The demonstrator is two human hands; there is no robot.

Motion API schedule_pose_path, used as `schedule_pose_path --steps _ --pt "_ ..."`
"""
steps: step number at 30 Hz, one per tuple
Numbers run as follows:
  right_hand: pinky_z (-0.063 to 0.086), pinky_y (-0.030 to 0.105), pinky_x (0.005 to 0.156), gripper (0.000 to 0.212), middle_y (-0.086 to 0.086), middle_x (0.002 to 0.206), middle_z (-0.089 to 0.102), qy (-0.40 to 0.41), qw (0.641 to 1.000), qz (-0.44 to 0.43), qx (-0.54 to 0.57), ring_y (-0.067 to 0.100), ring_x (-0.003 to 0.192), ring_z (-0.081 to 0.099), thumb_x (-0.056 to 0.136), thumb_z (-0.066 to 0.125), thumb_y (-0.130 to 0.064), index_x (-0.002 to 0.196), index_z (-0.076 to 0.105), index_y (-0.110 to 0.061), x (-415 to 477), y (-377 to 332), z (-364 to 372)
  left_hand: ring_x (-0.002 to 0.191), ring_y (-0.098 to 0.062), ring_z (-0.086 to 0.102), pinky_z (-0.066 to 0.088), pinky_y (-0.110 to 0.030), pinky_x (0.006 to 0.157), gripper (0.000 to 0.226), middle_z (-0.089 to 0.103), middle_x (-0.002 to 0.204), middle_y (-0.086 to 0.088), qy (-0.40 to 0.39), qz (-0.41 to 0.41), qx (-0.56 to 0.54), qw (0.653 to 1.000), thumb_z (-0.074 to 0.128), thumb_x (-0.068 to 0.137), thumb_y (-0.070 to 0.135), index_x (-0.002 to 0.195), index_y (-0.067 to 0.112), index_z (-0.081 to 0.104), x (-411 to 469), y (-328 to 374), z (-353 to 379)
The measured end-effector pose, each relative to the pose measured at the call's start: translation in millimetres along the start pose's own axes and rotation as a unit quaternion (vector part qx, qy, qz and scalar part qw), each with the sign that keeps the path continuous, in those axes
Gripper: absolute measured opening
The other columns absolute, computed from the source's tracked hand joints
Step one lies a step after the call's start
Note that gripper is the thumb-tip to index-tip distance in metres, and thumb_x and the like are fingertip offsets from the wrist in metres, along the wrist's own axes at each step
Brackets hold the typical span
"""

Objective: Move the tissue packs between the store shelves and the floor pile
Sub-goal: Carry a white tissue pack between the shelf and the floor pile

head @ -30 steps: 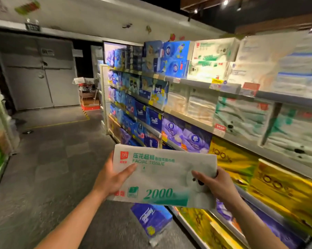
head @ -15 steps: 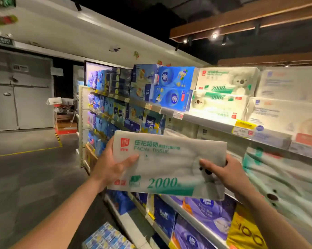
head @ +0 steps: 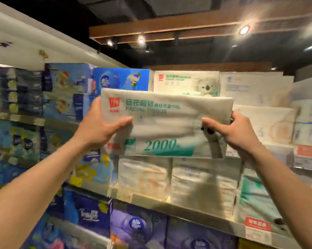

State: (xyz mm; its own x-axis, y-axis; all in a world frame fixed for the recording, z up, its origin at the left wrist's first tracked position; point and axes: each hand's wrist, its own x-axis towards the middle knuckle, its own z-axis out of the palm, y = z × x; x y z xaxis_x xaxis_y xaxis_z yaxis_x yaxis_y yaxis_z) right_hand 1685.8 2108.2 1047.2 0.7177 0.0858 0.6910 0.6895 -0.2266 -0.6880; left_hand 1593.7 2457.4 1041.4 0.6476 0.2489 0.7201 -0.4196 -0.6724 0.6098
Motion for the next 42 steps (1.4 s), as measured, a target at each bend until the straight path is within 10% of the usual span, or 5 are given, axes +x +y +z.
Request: schedule_pose_path --steps 3,12,18,32,42 --pt "0.054 0.013 0.068 0.043 -0.006 0.095 0.077 0.040 0.999 -0.005 -0.007 -0.005 0.075 0.069 0.072 0.087 -0.031 0.108 0.071 -0.014 44 1 -5 0.092 0.009 0.058 0.048 -0.012 0.075 0.065 0.061 0.107 0.015 0.017 0.045 -0.031 0.998 0.085 0.073 0.037 0.122 0.020 0.047 57 -1 26" --pt "0.060 0.038 0.085 0.103 -0.003 0.110 0.073 0.065 0.994 0.031 -0.084 0.017 0.101 0.071 0.037 0.090 -0.070 0.122 0.062 -0.019 141 73 -13 0.085 0.006 0.064 0.054 -0.025 0.081 0.062 0.068 0.098 0.015 0.014 0.059 -0.037 0.997 0.091 0.065 0.039 0.114 0.020 0.057 167 -46 125" --pt "0.057 0.030 0.075 0.049 -0.019 0.086 0.073 0.009 0.977 0.060 -0.204 0.002 0.088 0.068 0.061 0.094 -0.043 0.102 0.069 -0.030 172 128 1 0.094 -0.017 0.066 0.051 -0.038 0.081 0.067 0.069 0.097 0.013 -0.012 -0.026 0.085 0.996 0.092 0.056 0.053 0.106 0.028 0.056 187 -93 174" --pt "0.060 0.045 0.085 0.088 -0.006 0.118 0.065 -0.015 0.940 0.140 -0.310 0.018 0.105 0.063 0.061 0.088 -0.062 0.128 0.042 -0.026 185 135 11 0.111 -0.038 0.052 0.049 -0.051 0.081 0.104 0.049 0.124 -0.014 0.072 0.036 0.320 0.944 0.078 0.052 0.074 0.133 0.017 0.044 189 -97 184" --pt "0.042 0.033 0.101 0.090 0.007 0.146 0.053 0.074 0.910 0.109 -0.394 0.024 0.133 0.051 0.077 0.077 -0.058 0.148 0.040 -0.016 50 37 39 0.114 -0.033 0.057 0.052 -0.050 0.088 0.083 0.061 0.125 -0.004 -0.021 0.174 0.146 0.974 0.081 0.066 0.061 0.133 0.023 0.051 120 -84 147"
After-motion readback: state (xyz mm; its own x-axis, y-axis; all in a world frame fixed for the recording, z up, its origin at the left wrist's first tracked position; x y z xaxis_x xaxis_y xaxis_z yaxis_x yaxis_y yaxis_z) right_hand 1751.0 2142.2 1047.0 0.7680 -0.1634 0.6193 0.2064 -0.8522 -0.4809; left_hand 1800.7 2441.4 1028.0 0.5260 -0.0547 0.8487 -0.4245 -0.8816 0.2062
